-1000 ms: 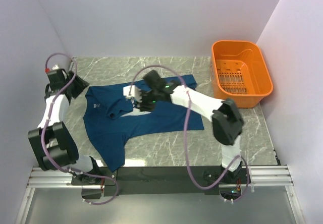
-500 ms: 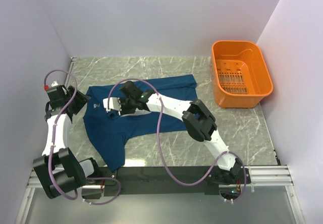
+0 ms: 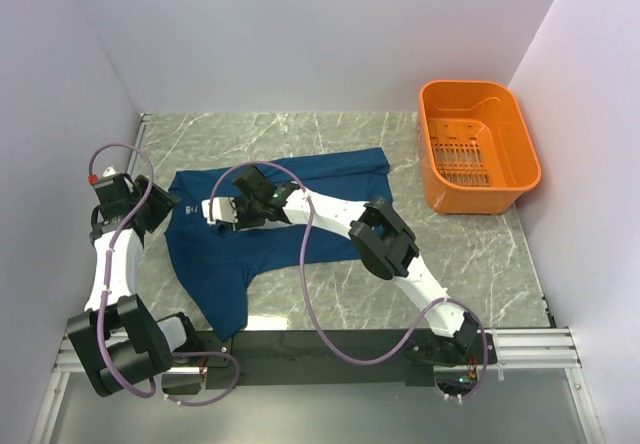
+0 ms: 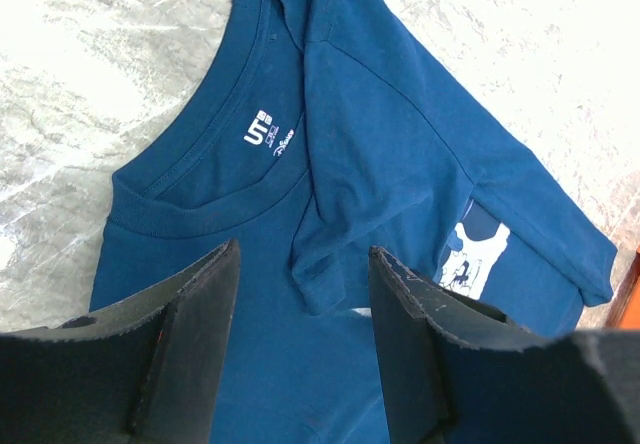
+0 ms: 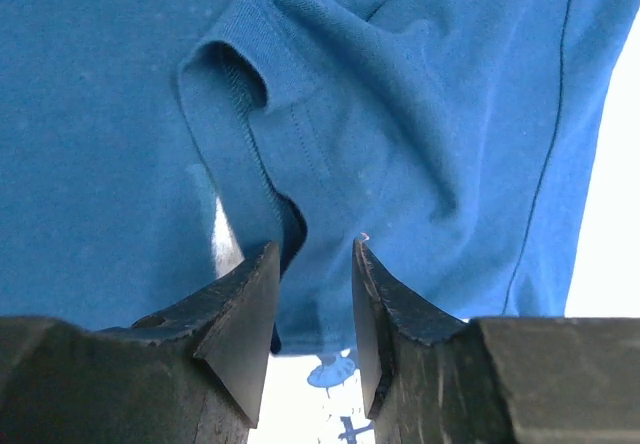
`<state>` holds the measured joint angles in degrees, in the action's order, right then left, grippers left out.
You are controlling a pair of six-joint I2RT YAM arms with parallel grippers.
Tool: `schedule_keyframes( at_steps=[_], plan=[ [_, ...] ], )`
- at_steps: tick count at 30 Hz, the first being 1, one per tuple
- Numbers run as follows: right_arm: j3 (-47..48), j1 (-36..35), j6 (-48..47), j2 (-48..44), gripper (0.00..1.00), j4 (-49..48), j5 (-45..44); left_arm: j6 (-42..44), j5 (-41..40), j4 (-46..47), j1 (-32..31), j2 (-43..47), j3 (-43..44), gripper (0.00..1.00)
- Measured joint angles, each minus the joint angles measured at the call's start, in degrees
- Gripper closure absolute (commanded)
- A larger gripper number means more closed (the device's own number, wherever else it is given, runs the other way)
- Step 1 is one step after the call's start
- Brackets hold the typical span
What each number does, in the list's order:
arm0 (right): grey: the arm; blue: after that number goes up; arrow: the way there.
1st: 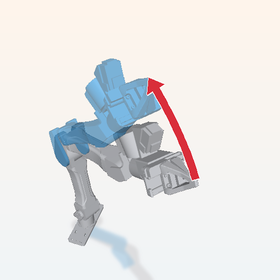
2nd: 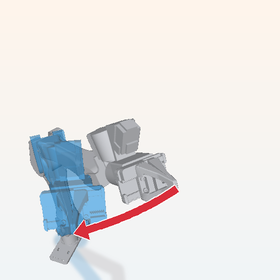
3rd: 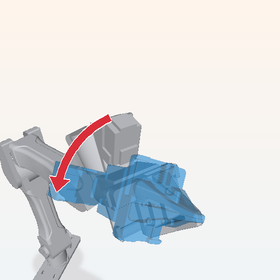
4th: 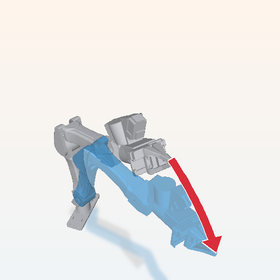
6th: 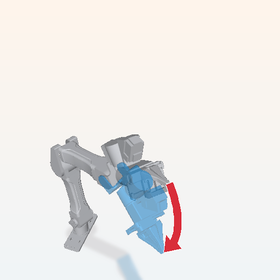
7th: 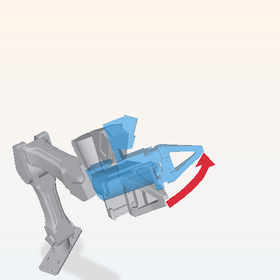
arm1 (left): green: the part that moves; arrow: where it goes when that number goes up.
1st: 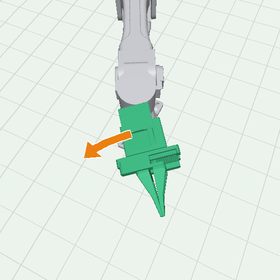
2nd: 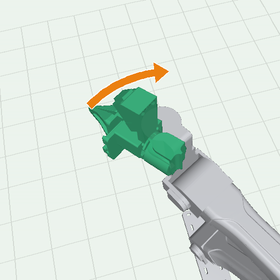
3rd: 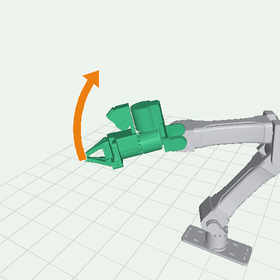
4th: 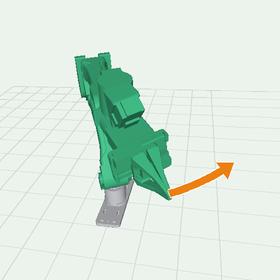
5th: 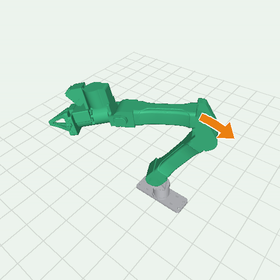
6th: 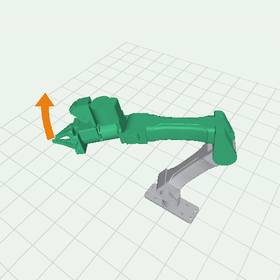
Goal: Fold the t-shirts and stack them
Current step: Fold the tshirt
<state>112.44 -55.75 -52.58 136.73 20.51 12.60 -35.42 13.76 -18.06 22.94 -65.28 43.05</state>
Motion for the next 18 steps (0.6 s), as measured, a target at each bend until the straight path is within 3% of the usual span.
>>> schedule_keyframes(
  at_steps=[5, 9, 18],
  plan=[
    [1.66, -0.02, 0.44, 2.10, 0.66, -0.57, -1.14, -0.22, 0.17, -0.02, 0.02, 0.31, -0.76, 0.41],
    [1.90, -0.02, 0.90, 2.84, 0.83, -0.90, -1.66, -0.24, 0.39, -0.02, 0.02, 0.35, -1.29, 0.41],
    [-4.79, 0.46, 1.33, -0.15, 0.93, -5.20, -2.14, -0.59, 1.95, 0.61, 0.02, 0.57, -1.77, 0.43]
  ],
)
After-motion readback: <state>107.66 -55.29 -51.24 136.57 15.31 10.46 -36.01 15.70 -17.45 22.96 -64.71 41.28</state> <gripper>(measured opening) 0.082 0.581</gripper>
